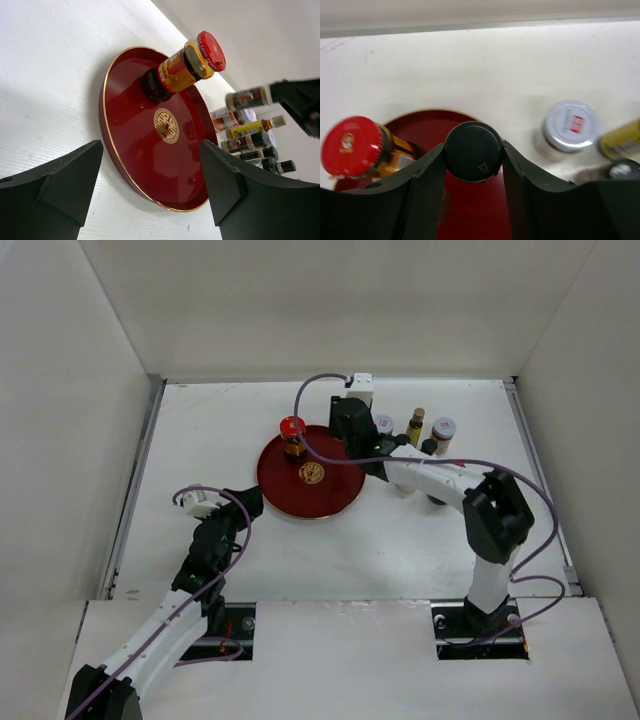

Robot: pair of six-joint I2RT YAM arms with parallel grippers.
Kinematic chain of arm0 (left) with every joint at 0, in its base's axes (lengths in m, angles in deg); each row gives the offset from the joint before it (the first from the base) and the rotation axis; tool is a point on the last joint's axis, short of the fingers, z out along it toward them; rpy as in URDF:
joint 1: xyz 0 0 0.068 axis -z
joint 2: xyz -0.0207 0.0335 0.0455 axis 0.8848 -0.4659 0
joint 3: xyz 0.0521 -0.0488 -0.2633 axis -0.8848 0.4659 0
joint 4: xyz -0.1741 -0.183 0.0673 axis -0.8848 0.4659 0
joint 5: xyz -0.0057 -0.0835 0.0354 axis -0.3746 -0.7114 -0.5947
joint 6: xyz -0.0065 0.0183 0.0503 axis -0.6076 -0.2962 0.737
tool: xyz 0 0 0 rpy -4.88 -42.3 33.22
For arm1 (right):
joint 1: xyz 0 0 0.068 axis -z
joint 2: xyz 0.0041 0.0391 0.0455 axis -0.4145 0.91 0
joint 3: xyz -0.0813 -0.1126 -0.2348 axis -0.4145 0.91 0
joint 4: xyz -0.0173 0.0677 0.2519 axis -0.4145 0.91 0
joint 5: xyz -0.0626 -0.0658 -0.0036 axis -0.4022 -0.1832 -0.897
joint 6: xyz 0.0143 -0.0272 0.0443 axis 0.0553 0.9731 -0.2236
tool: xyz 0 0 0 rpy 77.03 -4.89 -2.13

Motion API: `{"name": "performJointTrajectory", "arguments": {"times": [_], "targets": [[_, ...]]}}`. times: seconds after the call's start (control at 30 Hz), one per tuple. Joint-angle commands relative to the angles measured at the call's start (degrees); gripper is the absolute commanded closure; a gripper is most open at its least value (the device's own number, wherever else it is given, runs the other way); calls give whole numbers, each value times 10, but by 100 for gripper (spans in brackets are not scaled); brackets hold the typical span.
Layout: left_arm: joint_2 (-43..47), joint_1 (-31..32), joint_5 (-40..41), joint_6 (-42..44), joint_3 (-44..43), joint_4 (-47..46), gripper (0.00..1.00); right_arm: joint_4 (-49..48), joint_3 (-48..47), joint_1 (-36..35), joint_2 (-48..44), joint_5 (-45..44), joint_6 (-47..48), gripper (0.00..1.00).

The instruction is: Organize the condiment bottles

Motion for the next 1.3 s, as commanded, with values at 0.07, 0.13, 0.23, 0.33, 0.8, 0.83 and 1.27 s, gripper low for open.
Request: {"name": "performJointTrajectory", "arguments": {"times": [0.07, 0.13, 0.23, 0.33, 0.8, 0.83, 1.27], "targets": [[11, -5, -7, -4, 57, -30, 23, -12, -107, -11, 93, 27, -4, 58], [6, -5, -8, -4, 57, -32, 23, 4, -143, -11, 123, 31, -6, 58], [6, -4, -11, -4, 56, -32, 23, 12, -174, -13, 157, 32, -16, 58], [3, -5, -11, -4, 56, -32, 23, 12, -189, -15, 183, 28, -23, 57], [4, -6, -15, -4, 56, -32, 23, 32, -160, -27, 171, 25, -76, 26], [4, -6, -15, -4, 56, -32, 23, 30, -150, -27, 154, 24, -78, 25], [0, -7, -12, -4, 55, -35, 23, 3, 106, -31, -142, -59, -59, 20]]}}
